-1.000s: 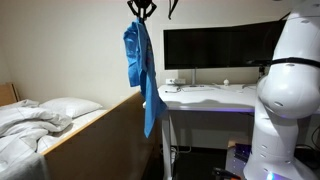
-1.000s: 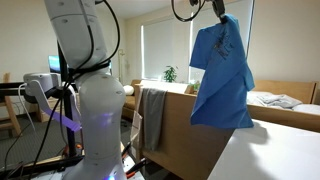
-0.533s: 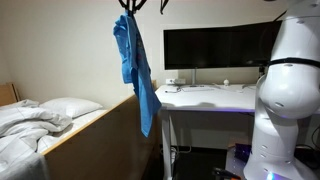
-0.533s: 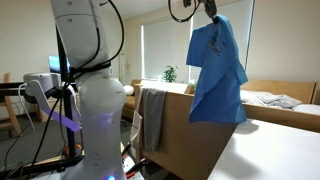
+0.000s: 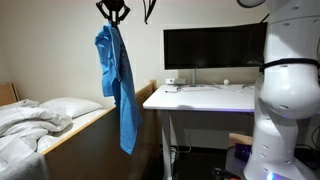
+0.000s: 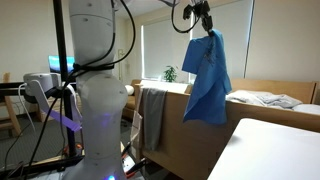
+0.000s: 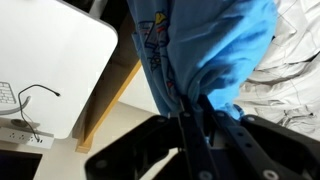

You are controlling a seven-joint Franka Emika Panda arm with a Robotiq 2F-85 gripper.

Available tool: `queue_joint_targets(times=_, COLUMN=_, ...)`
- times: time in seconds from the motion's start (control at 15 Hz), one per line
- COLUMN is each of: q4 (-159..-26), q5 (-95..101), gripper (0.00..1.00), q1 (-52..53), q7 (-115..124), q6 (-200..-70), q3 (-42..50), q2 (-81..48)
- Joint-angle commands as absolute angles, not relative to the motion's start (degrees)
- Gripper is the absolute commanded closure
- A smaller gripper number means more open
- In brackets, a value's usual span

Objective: Put the blue cloth on the edge of the bed

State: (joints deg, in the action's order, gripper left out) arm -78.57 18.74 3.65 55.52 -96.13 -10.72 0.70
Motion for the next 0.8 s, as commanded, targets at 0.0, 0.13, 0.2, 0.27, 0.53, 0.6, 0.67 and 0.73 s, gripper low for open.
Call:
queue_joint_targets(times=0.0, q4=-72.2, q5=19.3, gripper=0.93, q1=5.8, q7=55.2, q6=-95.7, q3=-9.6, q2=-5.6)
queue_joint_targets(times=0.13, q4=-68.9, q5=18.8, gripper=0.93, q1=6.7, q7=54.1, q6=-95.3, q3=-9.2, q2=-9.6)
queue_joint_targets(times=0.2, q4=-67.9, q5=18.6, gripper=0.93, q1=5.5, q7=53.9, q6=-95.6, q3=-10.7, q2=-11.4)
queue_joint_targets(times=0.27, q4=-66.7, q5=18.2, gripper=0.93, q1=5.7, q7=53.4, q6=-95.6, q3=-10.6, q2=-13.0)
queue_joint_targets(times=0.53, q4=-64.2, q5=16.3, gripper=0.93, q1=5.1, q7=51.5, q6=-95.9, q3=-10.9, q2=-18.4)
queue_joint_targets(times=0.6, q4=-63.7, q5=15.8, gripper=0.93, q1=4.9, q7=51.1, q6=-95.8, q3=-11.0, q2=-19.6)
queue_joint_targets(times=0.67, q4=-63.0, q5=15.4, gripper=0.93, q1=4.8, q7=50.7, q6=-95.7, q3=-11.0, q2=-20.6)
queue_joint_targets(times=0.73, q4=-62.6, q5=15.1, gripper=0.93, q1=4.7, q7=50.3, q6=-95.8, q3=-11.1, q2=-21.8)
